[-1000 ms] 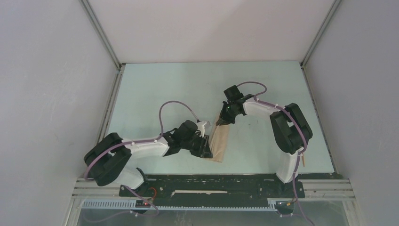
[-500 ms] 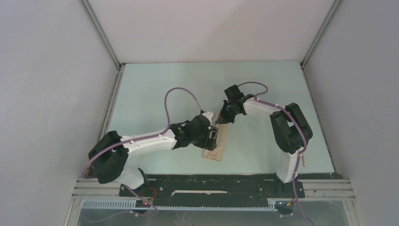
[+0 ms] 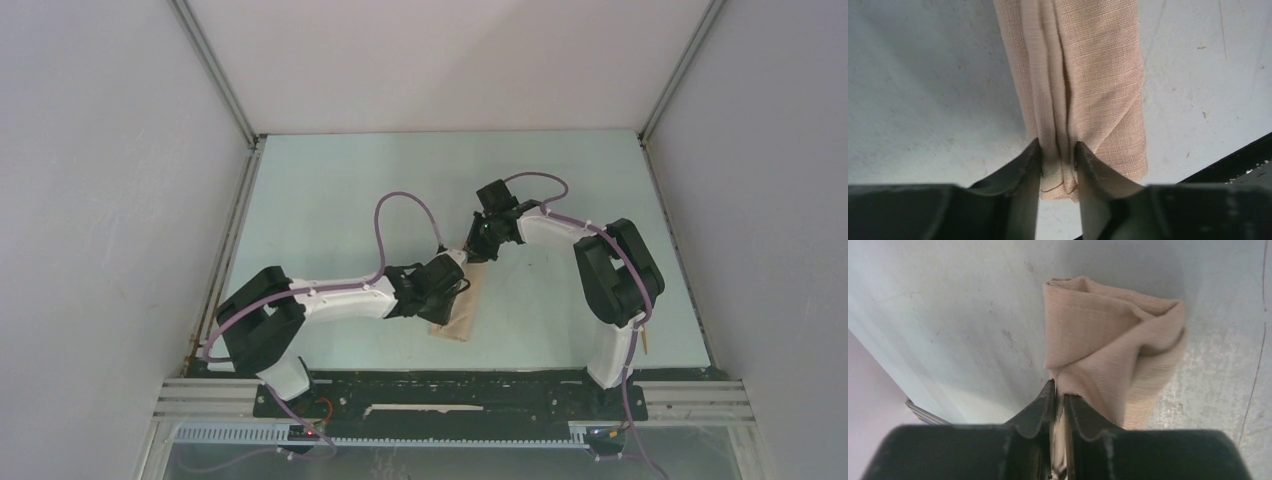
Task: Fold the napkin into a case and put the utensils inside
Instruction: Fold the 2/3-rectangle-folded napkin at the center of the board.
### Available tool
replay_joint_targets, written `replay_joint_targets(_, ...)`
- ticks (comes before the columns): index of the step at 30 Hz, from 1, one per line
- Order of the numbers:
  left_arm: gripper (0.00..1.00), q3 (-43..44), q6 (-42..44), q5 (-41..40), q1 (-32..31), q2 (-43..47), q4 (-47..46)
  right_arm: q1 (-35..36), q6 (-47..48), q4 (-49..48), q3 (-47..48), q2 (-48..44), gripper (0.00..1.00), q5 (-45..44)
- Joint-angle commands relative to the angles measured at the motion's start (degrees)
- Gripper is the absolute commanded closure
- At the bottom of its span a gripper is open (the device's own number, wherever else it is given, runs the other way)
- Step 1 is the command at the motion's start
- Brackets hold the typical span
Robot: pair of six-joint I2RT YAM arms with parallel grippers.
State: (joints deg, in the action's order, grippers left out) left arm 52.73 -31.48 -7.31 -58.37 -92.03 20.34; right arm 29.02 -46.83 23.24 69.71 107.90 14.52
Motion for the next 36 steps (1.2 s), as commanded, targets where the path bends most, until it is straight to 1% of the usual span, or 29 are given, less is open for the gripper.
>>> replay_joint_targets(1,0.69,-1.78,-0.75,0.46,0.46,1.28,-3.05,0.66,5.55,-1.38,1.92,-1.81,0.68,1.29)
replay_joint_targets(3,0.81,-3.51,-1.54,2.26,1.02,1.86,-4.72,1.02,9.05,-0.66,1.92,-3.5,0.51,2.21)
replay_joint_targets(5,0.85,-5.31,-2.62,4.28,1.75,2.12,-6.61,1.33,12.51,0.67,1.96,-5.79,0.38,2.87)
replay_joint_targets(7,0.88,-6.86,-3.5,6.41,2.41,2.16,-8.38,1.36,15.6,3.38,1.92,-8.26,0.3,4.15)
replay_joint_targets(9,0.9,-8.85,-4.7,9.2,3.46,2.27,-10.64,1.48,18.5,5.71,1.39,-10.91,0.25,5.15)
replay_joint_targets(13,0.9,-10.95,-5.61,10.65,4.52,2.88,-12.51,1.14,21.15,5.7,-4.66,-18.1,0.17,6.81)
replay_joint_targets(16,0.85,-11.07,-5.43,11.82,4.99,2.91,-12.87,-0.56,20.51,3.03,-11.23,-21.21,0.16,7.95)
replay_joint_targets(19,0.75,-11.44,-5.59,13.53,5.16,2.97,-13.86,-3.17,17.84,-5.1,-19.26,-21.38,0.16,13.54)
replay_joint_targets(22,0.73,-12.38,-6.41,16.83,5.87,2.21,-16.31,-4.72,14.63,-13.46,-25.04,-20.06,0.17,15.78)
replay_joint_targets(24,0.76,-13.37,-7.45,19.4,6.45,1.08,-18.61,-5.56,12.94,-17.93,-26.97,-17.69,0.21,17.25)
replay_joint_targets(26,0.76,-14.18,-8.66,21.71,6.51,-0.13,-20.01,-6.62,12.2,-20.52,-27.43,-15.07,0.26,18.26)
replay_joint_targets(29,0.77,-15.84,-11.14,24.77,6.51,-1.09,-25.25,-7.53,12.28,-22.65,-27.37,-12.25,0.27,18.26)
replay_joint_targets(31,0.77,-16.44,-12.72,26.36,6.51,-1.66,-27.64,-7.84,12.62,-25.06,-26.73,-10.16,0.31,19.3)
replay_joint_targets(34,0.78,-16.51,-15.97,30.13,6.51,-3.33,-32.74,-7.61,13.83,-24.17,-22.52,-6.59,0.41,20.88)
replay_joint_targets(36,0.78,-15.95,-18.44,32.48,6.22,-4.93,-35.74,-7.23,14.83,-22.69,-19.88,-5.21,0.44,20.57)
